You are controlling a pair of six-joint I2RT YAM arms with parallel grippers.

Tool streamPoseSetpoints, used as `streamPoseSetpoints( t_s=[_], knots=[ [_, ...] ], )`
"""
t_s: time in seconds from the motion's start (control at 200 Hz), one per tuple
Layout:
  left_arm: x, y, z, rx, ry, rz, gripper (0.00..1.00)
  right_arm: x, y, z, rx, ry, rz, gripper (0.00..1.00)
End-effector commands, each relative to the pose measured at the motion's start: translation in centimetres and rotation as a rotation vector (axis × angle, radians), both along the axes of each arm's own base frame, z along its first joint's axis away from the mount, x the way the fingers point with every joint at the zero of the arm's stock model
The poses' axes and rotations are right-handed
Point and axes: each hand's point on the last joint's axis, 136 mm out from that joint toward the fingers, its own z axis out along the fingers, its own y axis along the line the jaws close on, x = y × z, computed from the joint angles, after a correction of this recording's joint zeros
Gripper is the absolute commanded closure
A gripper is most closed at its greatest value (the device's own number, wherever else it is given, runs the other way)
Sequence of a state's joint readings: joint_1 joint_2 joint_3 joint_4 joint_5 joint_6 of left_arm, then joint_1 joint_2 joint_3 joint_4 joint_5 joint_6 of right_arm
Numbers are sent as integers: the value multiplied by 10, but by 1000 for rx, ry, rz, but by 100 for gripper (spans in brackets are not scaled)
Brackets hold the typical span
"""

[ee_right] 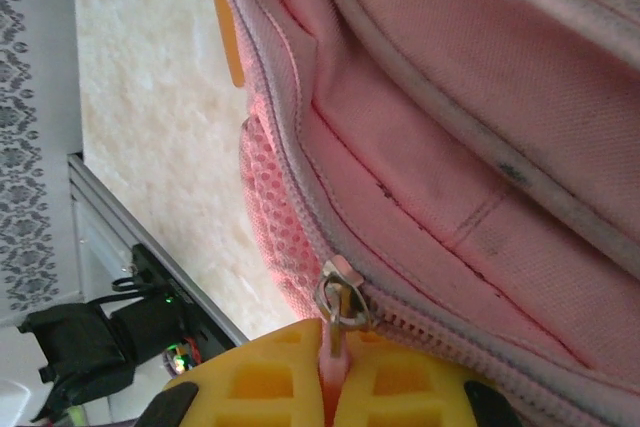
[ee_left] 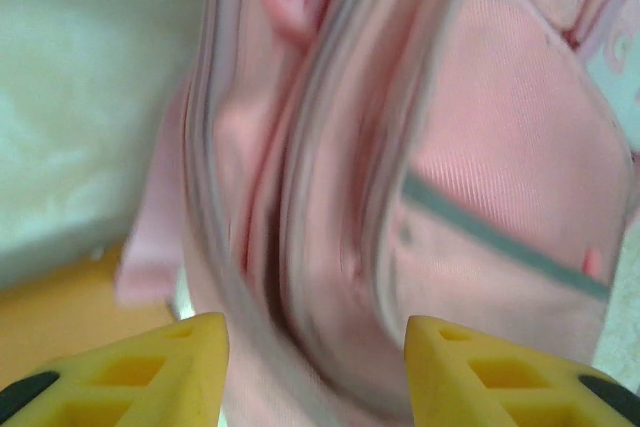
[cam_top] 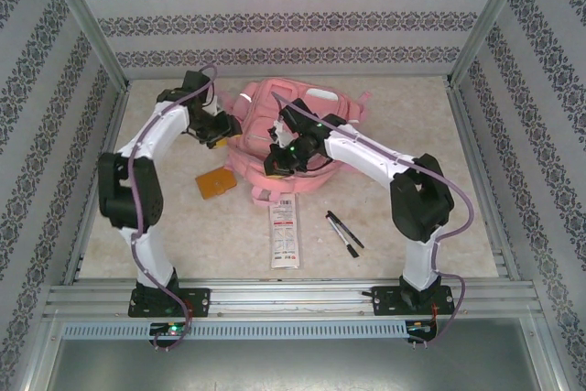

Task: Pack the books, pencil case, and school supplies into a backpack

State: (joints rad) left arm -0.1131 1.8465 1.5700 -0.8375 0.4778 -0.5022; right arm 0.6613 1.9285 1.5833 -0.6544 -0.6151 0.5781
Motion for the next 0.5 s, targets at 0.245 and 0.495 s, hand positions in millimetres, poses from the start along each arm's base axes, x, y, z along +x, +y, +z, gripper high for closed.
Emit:
streamPoseSetpoints(
  t_s=[0.245,0.495],
  knots=[
    [-38,-16,-11,-6,66,119,32,10,43,24,128,-55,67,100],
    [-18,-14,-24,18,64,244,32,-2,57,15,132,-44,97,100]
  ],
)
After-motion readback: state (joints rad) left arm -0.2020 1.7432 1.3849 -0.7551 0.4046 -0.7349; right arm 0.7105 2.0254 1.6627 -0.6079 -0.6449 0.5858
